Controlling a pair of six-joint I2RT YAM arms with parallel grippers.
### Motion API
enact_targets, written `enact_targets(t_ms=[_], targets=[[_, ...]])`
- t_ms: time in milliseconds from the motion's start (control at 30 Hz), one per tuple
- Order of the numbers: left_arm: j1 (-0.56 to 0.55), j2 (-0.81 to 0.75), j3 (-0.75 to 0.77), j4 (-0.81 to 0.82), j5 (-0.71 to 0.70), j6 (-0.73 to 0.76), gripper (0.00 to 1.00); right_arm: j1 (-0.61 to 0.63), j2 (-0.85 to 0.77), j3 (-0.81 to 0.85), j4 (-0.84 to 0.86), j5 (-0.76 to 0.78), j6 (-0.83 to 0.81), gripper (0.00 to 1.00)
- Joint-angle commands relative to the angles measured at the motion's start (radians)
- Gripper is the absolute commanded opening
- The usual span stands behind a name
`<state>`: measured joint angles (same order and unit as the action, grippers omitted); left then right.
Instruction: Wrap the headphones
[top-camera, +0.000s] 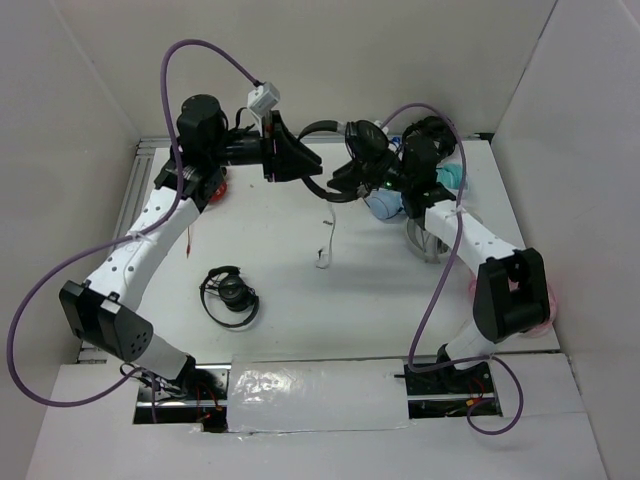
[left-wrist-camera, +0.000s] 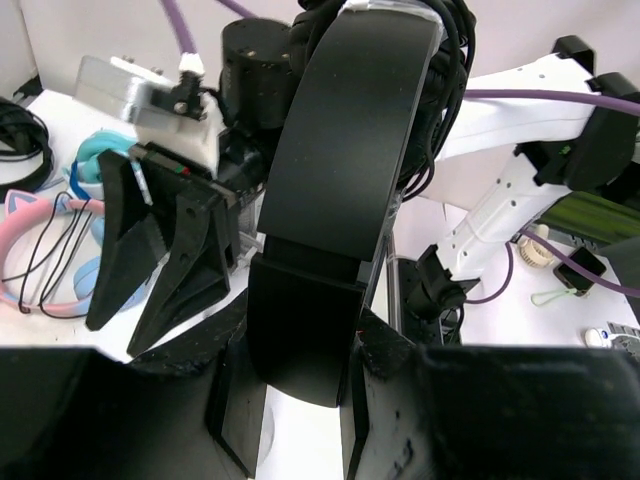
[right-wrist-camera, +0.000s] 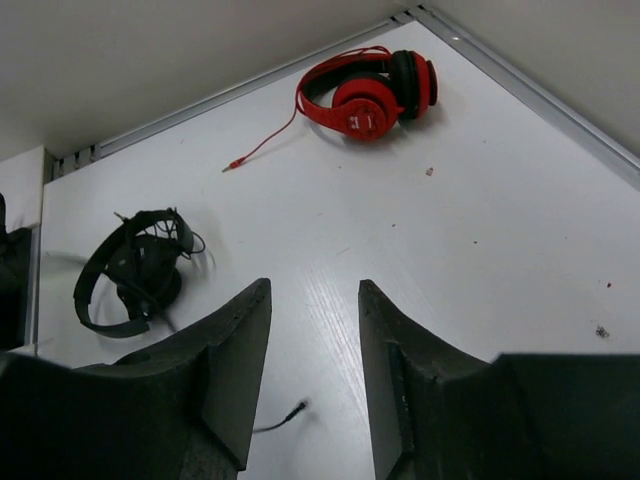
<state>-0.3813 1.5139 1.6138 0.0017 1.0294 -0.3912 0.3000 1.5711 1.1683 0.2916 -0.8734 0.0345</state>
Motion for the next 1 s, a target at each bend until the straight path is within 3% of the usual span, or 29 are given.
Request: enact_targets(t_ms=[0,167,233,267,300,400,700,833,967], targets=[[-0.004,-0.069,0.047,0.083,0.041,-0.012,0.0,0.024,0.018,0.05,0.004,-0.004,-0.024,0.48],[-0.004,-0.073,0.101,0.044,0.043,-0.009,0.0,0.03,0.018,0.031,0.018,0.069,-0.001,0.54],[-0.004,-0.084,0.109,0.04,0.024,-0.002,0.0,0.03,0.0,0.022,0.017,0.128,0.014,0.68],[-0.001,-0.086,0.109,0.032,0.018,-0.001,0.0,0.027,-0.011,-0.001,0.021,0.172,0.027,0.95],[0.001,-0.09,0.112,0.029,0.015,0.006,0.0,0.024,-0.02,-0.015,0.027,0.203,0.036,1.0],[0.004,-0.092,0.138,0.004,-0.011,0.014,0.0,0.022,-0.081,-0.094,0.052,0.322,0.067,1.0],[0.024,-0.089,0.199,-0.054,-0.061,0.006,0.0,0.007,-0.265,-0.377,0.075,0.481,0.058,1.0],[0.028,-0.096,0.205,-0.062,-0.074,0.009,0.0,-0.001,-0.324,-0.475,0.064,0.622,0.158,1.0],[0.028,-0.106,0.205,-0.065,-0.08,0.009,0.0,-0.006,-0.345,-0.506,-0.006,0.656,0.219,1.0]])
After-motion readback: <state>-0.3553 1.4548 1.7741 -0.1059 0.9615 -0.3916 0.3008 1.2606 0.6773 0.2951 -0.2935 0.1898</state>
